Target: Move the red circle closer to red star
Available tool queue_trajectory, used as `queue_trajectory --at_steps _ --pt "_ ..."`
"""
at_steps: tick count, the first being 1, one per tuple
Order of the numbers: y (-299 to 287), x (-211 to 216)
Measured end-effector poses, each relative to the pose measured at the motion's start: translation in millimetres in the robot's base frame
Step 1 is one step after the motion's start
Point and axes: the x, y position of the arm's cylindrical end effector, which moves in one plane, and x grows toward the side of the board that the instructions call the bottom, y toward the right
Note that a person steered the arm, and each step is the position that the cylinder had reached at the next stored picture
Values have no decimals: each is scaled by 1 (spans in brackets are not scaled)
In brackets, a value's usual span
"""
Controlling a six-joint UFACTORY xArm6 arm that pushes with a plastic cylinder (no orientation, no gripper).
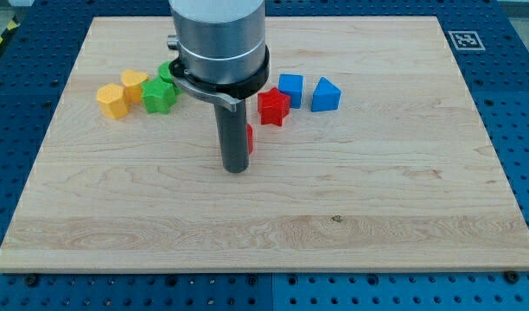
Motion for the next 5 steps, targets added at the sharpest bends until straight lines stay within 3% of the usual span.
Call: queue_trajectory --at_steps 2,5 --pt "-18 -4" --pt "-15 -46"
